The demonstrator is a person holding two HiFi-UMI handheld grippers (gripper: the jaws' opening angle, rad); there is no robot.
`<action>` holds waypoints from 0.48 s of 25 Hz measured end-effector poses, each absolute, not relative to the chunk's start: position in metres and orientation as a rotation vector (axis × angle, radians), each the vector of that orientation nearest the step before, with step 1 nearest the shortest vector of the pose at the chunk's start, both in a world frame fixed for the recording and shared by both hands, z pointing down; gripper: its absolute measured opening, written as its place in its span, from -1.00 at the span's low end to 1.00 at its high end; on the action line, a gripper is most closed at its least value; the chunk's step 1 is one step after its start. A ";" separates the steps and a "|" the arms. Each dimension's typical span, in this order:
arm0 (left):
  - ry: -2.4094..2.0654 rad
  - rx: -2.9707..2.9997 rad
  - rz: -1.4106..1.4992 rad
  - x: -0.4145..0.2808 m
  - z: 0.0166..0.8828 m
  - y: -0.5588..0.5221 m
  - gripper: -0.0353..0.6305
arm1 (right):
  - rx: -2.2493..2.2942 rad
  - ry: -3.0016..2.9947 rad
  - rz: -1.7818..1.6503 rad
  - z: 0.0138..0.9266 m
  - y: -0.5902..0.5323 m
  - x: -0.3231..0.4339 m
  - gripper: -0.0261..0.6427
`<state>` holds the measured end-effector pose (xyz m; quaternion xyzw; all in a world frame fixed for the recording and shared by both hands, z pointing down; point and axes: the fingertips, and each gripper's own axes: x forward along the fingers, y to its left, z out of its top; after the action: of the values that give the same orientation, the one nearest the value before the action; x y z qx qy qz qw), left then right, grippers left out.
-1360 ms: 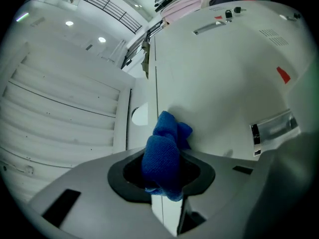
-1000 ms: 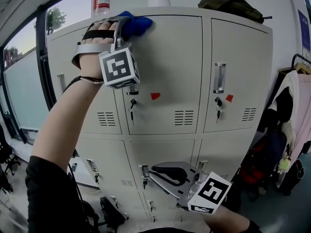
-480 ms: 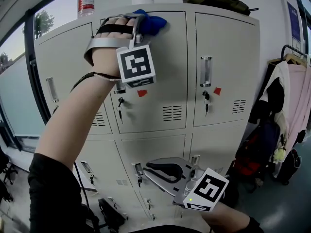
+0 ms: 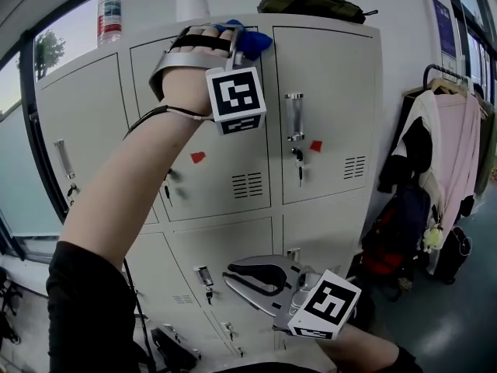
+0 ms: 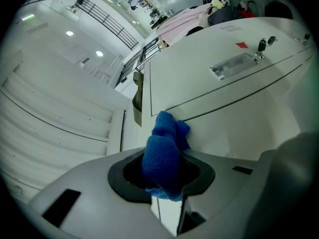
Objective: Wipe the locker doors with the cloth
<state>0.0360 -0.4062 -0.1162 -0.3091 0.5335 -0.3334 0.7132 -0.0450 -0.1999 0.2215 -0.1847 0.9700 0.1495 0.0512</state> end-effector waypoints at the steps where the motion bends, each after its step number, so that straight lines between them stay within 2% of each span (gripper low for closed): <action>1: 1.180 -0.697 -0.734 0.039 -0.117 -0.406 -0.55 | -0.570 2.952 0.451 0.223 -0.200 -0.044 -0.77; 5: 1.198 -0.783 -0.672 0.021 -0.120 -0.394 -0.55 | -0.573 2.946 0.442 0.226 -0.201 -0.044 -0.77; 12: 1.286 -0.782 -0.752 -0.089 -0.108 -0.381 -0.55 | -0.450 3.012 0.402 0.240 -0.203 -0.073 -0.77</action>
<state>-0.0893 -0.3813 -0.1077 -0.3466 0.5699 -0.3332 0.6664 -0.0731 -0.2027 0.2398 -0.1465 0.9799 0.1308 0.0349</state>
